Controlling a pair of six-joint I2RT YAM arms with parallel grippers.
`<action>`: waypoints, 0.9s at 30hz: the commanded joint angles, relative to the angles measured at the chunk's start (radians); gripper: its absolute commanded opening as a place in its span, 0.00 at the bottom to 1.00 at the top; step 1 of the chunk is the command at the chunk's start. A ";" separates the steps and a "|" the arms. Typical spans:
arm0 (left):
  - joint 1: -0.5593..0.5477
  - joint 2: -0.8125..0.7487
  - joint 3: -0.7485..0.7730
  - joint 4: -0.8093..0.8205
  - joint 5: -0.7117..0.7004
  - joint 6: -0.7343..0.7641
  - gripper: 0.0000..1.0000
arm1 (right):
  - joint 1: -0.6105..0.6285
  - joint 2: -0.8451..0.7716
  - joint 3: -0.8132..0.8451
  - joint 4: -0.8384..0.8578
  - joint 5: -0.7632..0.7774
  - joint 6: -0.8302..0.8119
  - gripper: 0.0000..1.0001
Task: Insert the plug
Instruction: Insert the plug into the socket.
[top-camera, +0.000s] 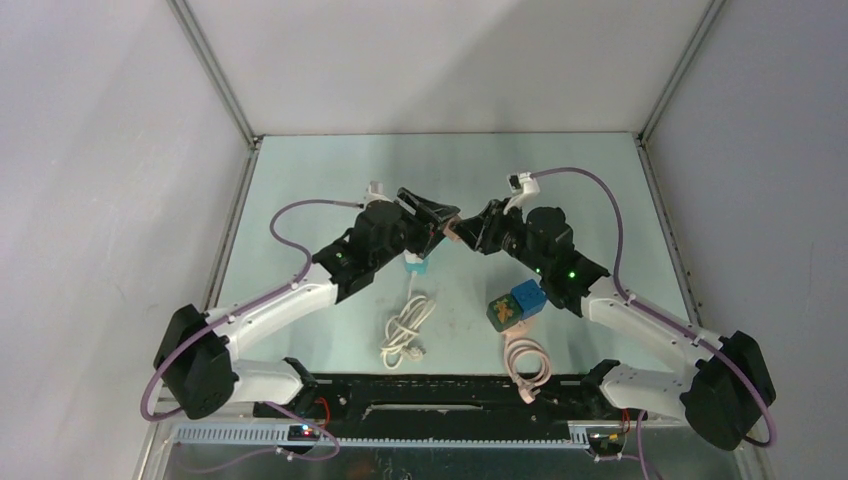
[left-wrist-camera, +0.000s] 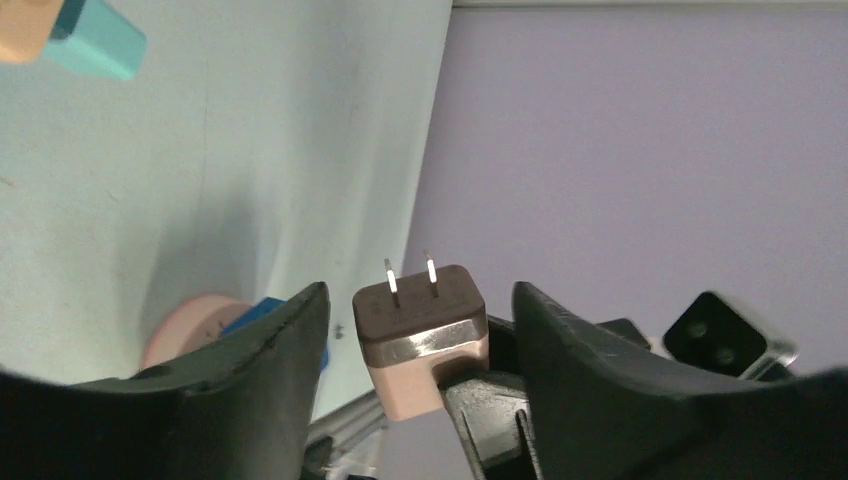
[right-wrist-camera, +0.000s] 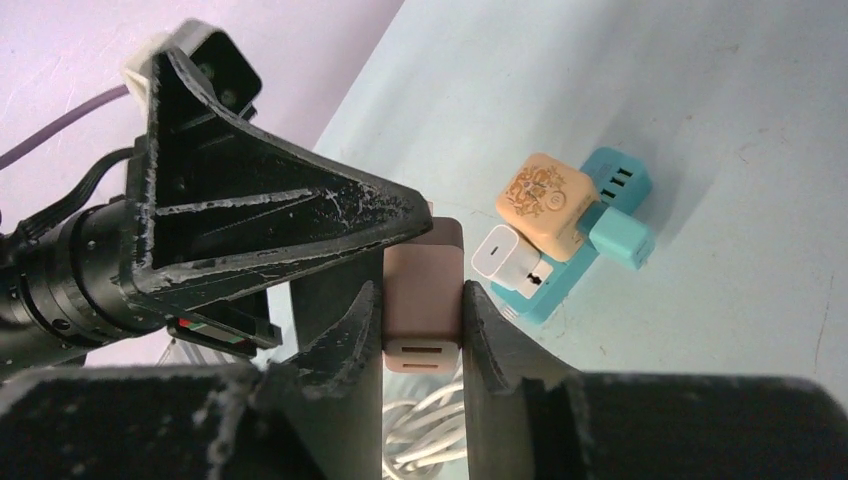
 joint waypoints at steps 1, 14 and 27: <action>-0.003 -0.051 0.001 0.047 -0.030 0.102 0.79 | -0.012 -0.020 0.053 -0.029 -0.032 -0.044 0.00; 0.002 -0.150 -0.141 0.016 -0.089 0.678 1.00 | -0.227 -0.226 0.106 -0.685 -0.065 -0.262 0.00; 0.002 -0.180 -0.164 -0.247 -0.244 0.993 1.00 | -0.257 0.019 0.447 -1.251 0.014 -0.347 0.00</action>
